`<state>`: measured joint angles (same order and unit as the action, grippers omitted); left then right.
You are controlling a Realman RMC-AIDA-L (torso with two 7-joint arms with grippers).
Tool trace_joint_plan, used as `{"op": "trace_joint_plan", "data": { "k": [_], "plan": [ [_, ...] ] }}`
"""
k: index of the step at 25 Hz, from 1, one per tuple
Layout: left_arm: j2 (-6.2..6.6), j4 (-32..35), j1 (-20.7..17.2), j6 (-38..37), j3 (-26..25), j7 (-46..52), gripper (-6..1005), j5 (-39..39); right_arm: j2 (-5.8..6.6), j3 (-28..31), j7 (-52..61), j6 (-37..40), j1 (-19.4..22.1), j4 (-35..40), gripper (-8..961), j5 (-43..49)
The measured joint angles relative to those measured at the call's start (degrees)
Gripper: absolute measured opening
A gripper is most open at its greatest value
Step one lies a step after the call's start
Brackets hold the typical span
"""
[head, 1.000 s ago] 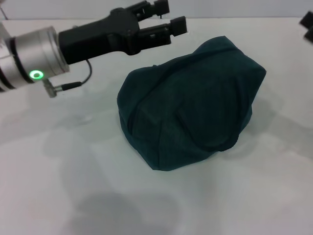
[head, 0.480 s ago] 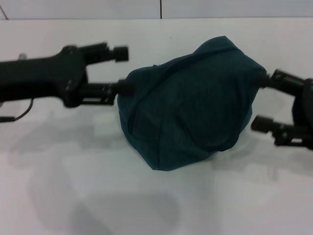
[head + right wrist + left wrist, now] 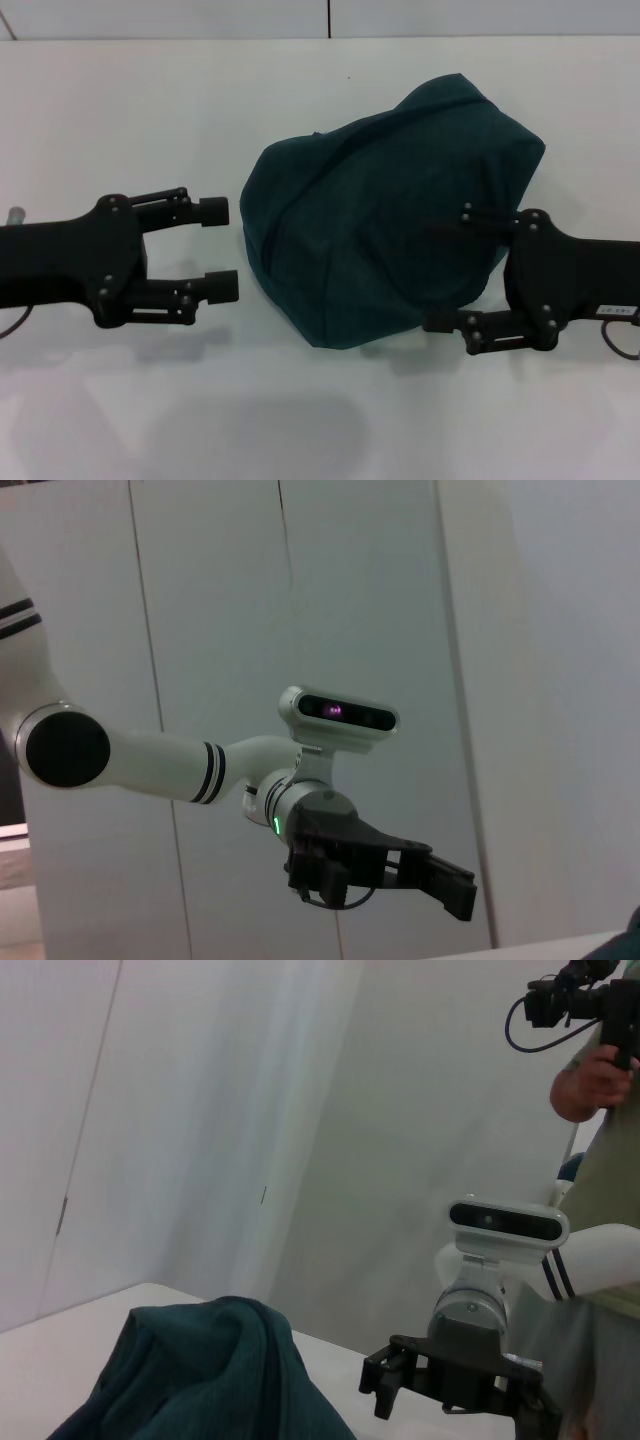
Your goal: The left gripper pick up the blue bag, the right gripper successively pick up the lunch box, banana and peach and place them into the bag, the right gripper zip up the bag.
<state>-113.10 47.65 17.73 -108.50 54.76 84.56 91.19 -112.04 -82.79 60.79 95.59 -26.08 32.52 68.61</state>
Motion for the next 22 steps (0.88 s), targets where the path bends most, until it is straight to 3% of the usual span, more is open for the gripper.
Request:
{"op": "trace_joint_plan", "data": {
  "k": [22],
  "plan": [
    [-0.25,-0.41,-1.17,-2.69,0.09,-1.06,872,0.12,-1.0,0.01,0.11,-1.34,-0.73,0.08,857,1.47]
  ]
}}
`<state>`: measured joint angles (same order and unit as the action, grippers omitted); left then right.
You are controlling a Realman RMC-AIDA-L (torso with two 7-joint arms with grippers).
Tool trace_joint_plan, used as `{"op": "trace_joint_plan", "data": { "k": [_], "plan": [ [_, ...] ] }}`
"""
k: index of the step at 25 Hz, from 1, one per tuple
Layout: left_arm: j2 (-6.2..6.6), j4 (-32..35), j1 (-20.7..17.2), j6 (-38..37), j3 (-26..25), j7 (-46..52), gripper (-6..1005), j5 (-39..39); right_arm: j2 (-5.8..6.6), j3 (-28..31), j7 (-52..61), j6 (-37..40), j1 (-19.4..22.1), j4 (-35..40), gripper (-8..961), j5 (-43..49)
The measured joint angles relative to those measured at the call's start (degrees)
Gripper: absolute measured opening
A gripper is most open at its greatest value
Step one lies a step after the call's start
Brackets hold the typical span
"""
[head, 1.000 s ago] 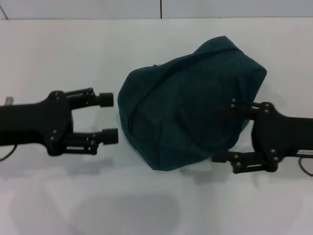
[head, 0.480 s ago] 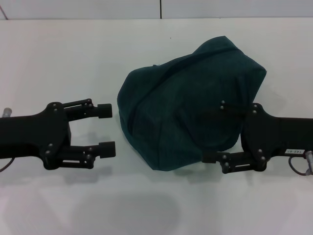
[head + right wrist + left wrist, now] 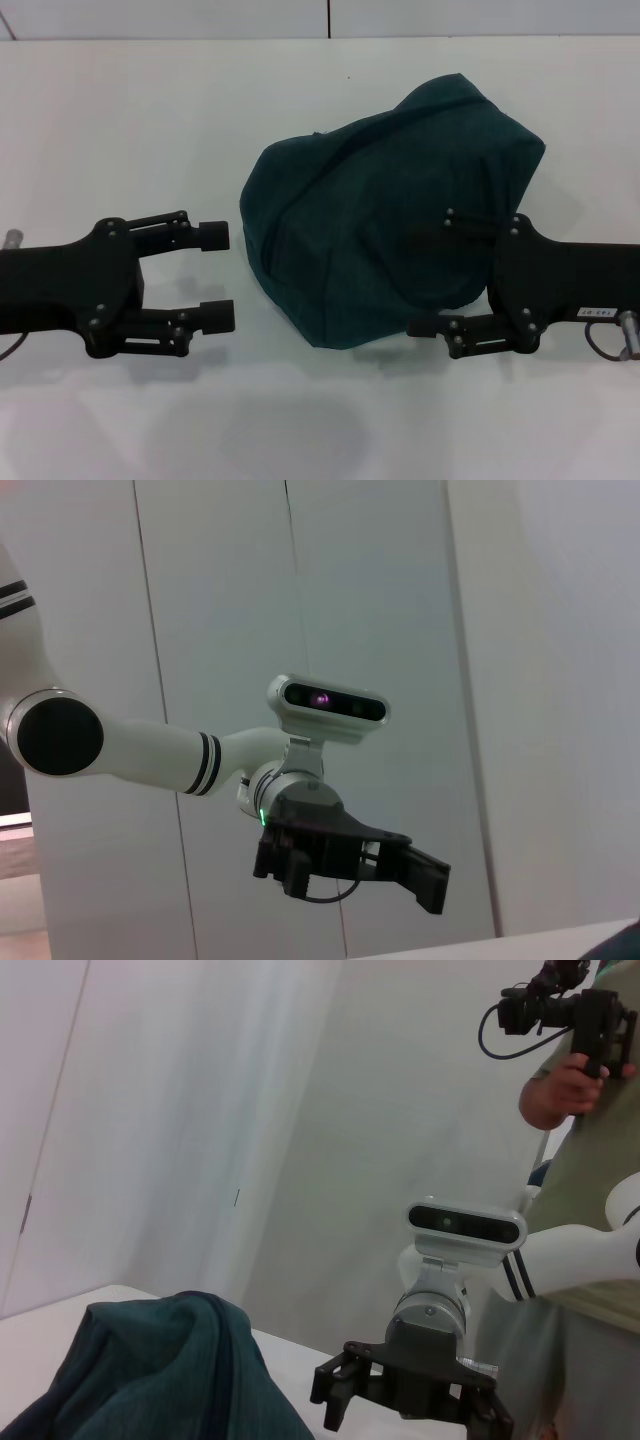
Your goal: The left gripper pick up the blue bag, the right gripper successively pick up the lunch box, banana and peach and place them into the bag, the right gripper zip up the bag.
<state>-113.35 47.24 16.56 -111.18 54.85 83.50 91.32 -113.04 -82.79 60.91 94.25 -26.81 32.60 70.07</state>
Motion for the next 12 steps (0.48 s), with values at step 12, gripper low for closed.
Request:
{"op": "trace_joint_plan", "data": {
  "k": [12],
  "plan": [
    [-0.15,0.1,0.03,-0.44,0.17,0.0,872,0.44,-0.34,0.0,-0.03,0.03,0.04,0.01,857,-0.01]
  ]
}}
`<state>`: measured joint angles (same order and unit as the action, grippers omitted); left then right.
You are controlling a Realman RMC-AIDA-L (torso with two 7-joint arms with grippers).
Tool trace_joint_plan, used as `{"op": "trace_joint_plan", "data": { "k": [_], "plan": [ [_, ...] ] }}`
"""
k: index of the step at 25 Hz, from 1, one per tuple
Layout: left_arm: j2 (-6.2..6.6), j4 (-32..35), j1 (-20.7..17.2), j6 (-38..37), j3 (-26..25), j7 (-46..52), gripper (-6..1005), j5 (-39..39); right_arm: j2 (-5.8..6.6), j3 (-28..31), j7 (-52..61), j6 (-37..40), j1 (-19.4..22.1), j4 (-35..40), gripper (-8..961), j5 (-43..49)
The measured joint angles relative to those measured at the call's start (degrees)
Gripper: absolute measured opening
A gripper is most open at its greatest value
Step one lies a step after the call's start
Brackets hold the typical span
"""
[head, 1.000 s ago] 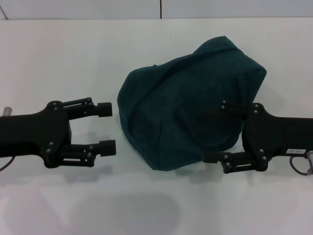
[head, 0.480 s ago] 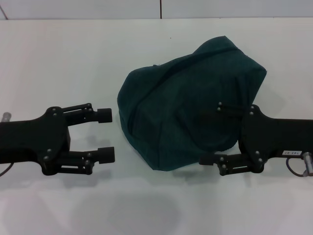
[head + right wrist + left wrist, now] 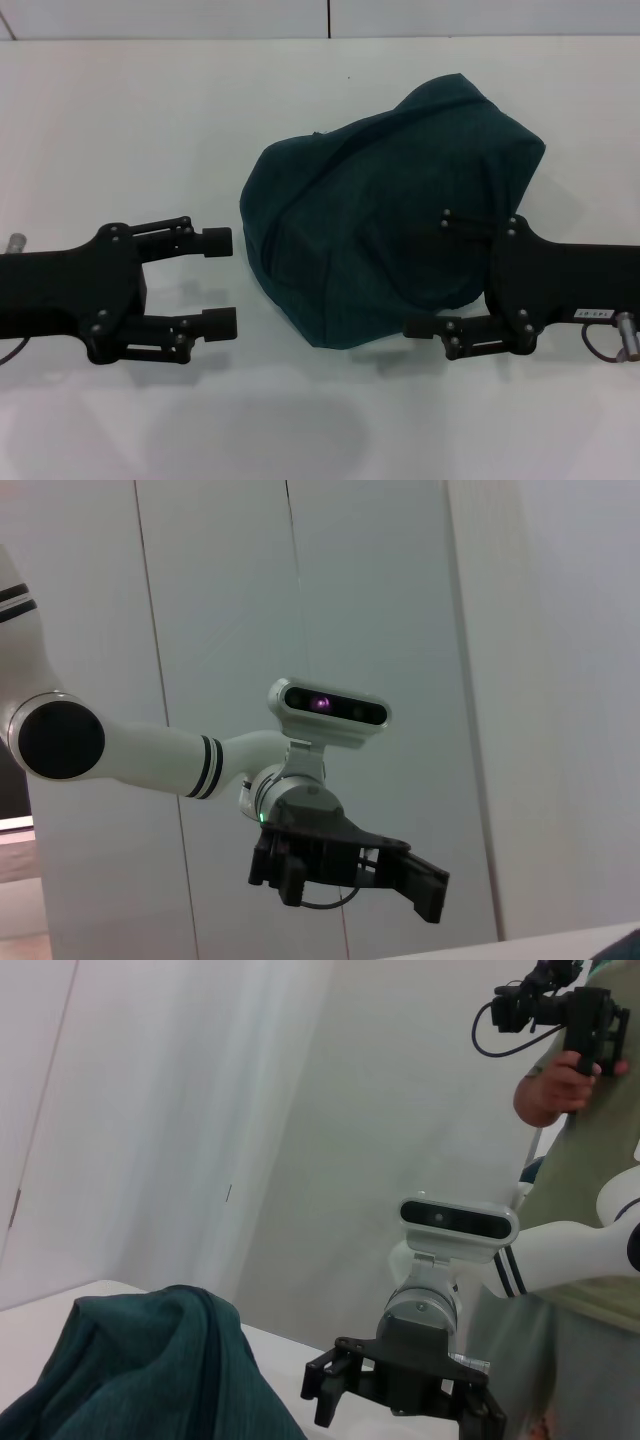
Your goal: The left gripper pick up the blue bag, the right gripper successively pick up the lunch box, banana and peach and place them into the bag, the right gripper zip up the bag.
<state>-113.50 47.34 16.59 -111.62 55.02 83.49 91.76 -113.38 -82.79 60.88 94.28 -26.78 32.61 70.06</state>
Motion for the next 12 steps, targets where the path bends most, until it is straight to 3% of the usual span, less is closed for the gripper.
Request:
{"op": "trace_joint_plan", "data": {
  "k": [12],
  "plan": [
    [-0.1,0.21,0.33,-0.13,-0.05,0.0,872,0.0,-0.09,0.0,-0.24,0.32,0.18,0.0,857,-0.02]
  ]
}}
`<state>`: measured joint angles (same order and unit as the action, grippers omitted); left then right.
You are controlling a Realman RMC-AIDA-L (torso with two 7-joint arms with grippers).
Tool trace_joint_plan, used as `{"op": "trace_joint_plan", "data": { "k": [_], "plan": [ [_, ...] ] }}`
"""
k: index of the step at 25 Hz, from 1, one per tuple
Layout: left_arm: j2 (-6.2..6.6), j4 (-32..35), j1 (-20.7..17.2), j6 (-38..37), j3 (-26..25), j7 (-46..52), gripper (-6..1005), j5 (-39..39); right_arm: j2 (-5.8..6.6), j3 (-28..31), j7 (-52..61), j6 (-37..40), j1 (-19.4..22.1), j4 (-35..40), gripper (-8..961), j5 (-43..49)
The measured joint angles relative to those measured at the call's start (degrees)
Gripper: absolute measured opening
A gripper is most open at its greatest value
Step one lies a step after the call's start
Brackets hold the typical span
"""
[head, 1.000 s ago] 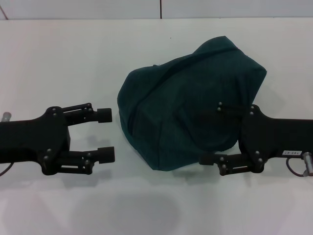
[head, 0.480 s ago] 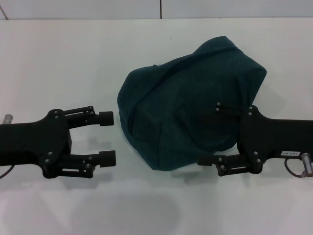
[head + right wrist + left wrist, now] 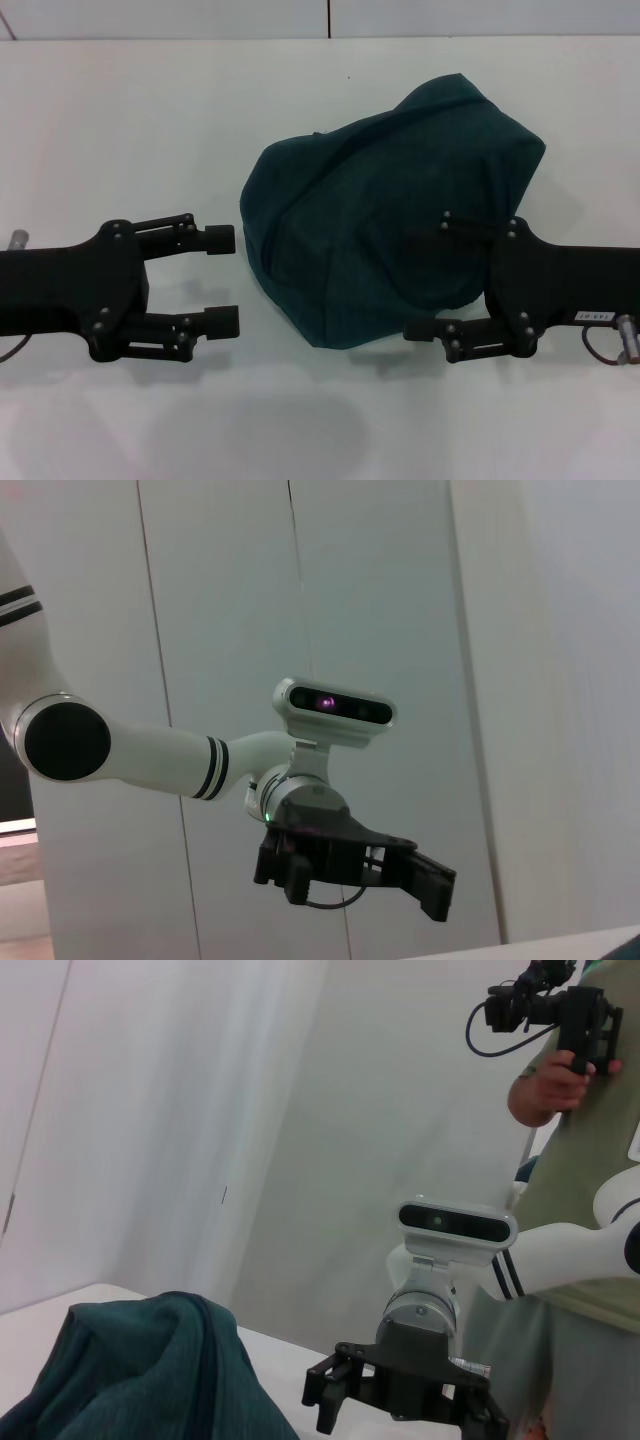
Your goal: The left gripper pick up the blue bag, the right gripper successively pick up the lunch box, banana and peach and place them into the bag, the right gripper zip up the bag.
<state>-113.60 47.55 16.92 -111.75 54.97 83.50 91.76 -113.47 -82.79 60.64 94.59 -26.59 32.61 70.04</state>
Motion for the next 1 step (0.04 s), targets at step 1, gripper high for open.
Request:
{"op": "trace_joint_plan", "data": {
  "k": [1],
  "plan": [
    [0.0,0.0,0.01,-0.02,0.0,0.0,872,0.0,0.0,0.0,0.03,0.03,-0.01,0.0,857,0.0]
  ]
}}
